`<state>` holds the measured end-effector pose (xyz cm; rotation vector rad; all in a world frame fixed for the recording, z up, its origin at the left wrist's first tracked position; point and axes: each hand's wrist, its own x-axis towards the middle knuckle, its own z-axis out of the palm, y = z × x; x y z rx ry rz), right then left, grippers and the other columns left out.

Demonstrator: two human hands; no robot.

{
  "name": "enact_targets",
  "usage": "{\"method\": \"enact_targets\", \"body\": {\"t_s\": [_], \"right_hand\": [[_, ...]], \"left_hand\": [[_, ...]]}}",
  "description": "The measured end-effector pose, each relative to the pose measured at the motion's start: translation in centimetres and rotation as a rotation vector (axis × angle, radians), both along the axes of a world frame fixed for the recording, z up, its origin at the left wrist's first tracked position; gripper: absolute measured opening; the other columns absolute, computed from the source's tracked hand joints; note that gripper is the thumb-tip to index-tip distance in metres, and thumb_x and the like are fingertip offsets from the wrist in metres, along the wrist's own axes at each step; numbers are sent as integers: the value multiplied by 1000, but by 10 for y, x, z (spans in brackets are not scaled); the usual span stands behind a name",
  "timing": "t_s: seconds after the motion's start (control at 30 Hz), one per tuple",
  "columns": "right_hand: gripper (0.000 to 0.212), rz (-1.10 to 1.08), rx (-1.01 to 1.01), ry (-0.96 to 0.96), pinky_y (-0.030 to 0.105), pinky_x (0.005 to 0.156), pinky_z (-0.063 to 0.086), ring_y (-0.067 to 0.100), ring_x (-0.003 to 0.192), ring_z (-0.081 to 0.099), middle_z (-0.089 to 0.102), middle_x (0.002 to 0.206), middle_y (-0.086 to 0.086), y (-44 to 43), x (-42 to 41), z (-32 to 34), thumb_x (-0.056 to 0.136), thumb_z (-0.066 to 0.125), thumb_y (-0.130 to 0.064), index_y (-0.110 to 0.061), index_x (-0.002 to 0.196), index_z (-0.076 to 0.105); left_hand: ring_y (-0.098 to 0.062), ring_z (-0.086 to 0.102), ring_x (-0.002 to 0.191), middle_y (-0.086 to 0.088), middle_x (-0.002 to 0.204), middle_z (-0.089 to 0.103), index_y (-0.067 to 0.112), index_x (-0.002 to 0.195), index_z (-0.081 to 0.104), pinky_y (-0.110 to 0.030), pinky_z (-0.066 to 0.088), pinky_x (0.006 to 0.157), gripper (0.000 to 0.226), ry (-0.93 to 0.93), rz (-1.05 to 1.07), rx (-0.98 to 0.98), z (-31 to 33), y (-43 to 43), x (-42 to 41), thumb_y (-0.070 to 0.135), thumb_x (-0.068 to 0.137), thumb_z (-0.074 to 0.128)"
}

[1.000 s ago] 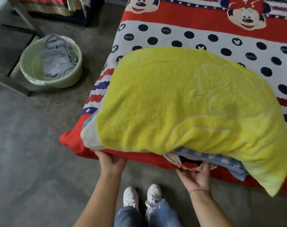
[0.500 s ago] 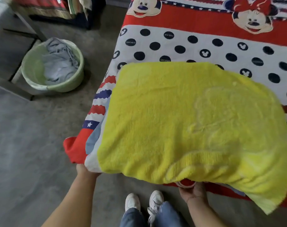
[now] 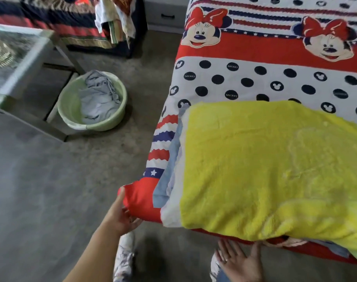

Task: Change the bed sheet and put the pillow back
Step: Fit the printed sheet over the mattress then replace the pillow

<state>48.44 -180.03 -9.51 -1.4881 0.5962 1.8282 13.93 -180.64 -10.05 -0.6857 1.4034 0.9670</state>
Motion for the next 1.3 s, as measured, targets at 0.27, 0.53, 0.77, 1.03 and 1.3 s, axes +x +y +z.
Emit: {"method": "enact_targets", "body": {"t_s": [0.27, 0.53, 0.77, 1.03, 1.3], "right_hand": [[88, -36, 91, 58, 45, 80, 51, 28, 101, 58, 61, 107, 12, -35, -192, 12, 29, 95, -36, -15, 107, 61], [92, -154, 247, -12, 49, 91, 52, 35, 111, 61, 69, 115, 16, -22, -274, 5, 45, 92, -46, -13, 124, 59], [74, -206, 179, -80, 48, 101, 43, 27, 100, 68, 71, 112, 12, -14, -276, -23, 62, 80, -47, -13, 124, 60], [70, -398, -175, 211, 57, 110, 26, 34, 122, 47, 49, 123, 21, -29, -284, 9, 78, 66, -58, -6, 123, 51], [89, -873, -110, 319, 74, 101, 24, 52, 135, 30, 42, 145, 23, -10, -277, -13, 83, 34, -76, -10, 142, 44]], "left_hand": [[-27, 61, 77, -14, 91, 64, 7, 134, 47, -38, 55, 42, 38, -24, -60, -32, -12, 0, -22, 22, 99, 52], [-31, 60, 86, -16, 118, 62, 7, 132, 48, -41, 51, 54, 35, -116, -182, -114, -41, 0, -23, 22, 101, 49], [-32, 65, 102, -14, 112, 66, 2, 119, 63, -39, 56, 86, 38, 240, -744, -116, -86, 21, -43, 19, 85, 67], [-19, 41, 59, -1, 66, 49, 12, 71, 55, -28, 32, 53, 19, 396, -588, 116, 2, 67, -59, 14, 89, 53], [-18, 40, 65, -5, 80, 48, 17, 92, 55, -29, 34, 61, 43, -49, -668, 104, 11, 95, -39, 59, 92, 46]]}}
